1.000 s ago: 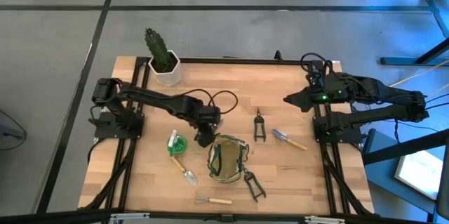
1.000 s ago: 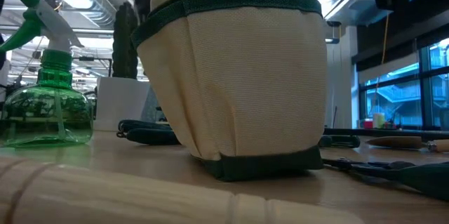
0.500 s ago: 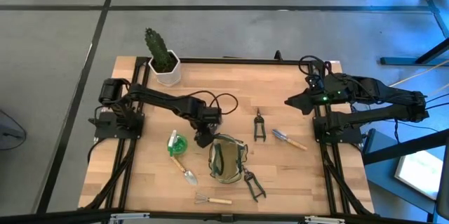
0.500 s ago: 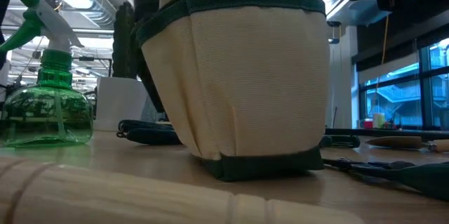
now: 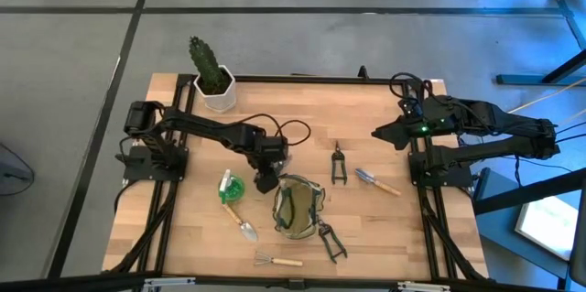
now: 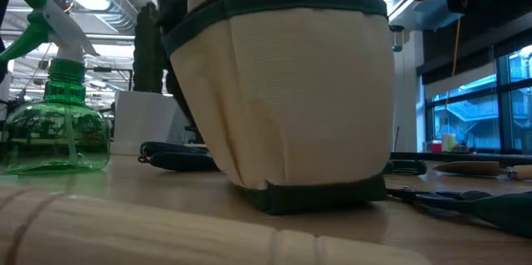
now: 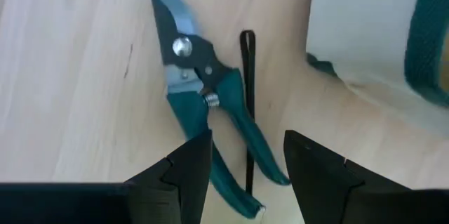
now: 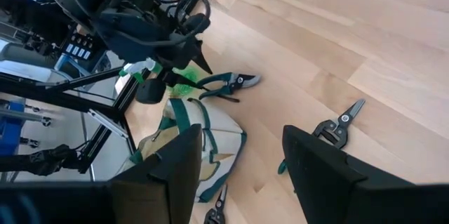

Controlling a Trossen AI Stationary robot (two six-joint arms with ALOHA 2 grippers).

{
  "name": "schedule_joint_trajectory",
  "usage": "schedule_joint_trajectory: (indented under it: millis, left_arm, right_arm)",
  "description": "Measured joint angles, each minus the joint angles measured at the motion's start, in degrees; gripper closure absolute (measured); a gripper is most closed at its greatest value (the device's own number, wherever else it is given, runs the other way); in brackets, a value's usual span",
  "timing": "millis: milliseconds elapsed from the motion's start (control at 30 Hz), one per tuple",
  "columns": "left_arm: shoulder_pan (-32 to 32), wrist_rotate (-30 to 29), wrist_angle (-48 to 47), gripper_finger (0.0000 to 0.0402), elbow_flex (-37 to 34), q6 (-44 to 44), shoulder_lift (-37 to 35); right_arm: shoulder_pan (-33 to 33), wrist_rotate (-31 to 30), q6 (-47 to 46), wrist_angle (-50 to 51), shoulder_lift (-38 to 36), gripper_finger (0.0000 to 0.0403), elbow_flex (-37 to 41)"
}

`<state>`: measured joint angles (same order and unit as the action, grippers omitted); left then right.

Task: Pick & Place Garden tools in Gardening bag
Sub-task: Put the shear scissors into the gardening bag

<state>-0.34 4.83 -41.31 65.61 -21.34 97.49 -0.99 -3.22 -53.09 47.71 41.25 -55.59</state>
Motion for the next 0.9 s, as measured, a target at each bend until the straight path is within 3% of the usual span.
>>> schedule_joint_trajectory:
  millis: [467,900]
  left_arm:
    - [0.5,-2.5,3.6,0.0229,-6.2,3.7,-1.2]
    - [0.9,-4.8,4.2,0.0229,-6.2,5.0,-1.2]
  right_arm:
    - [0.0,-0.3,-0.5,0.1,-0.1,0.0201,0.0]
    - [0.0,-2.5,-1.8,0.1,0.0,0.0201,0.0]
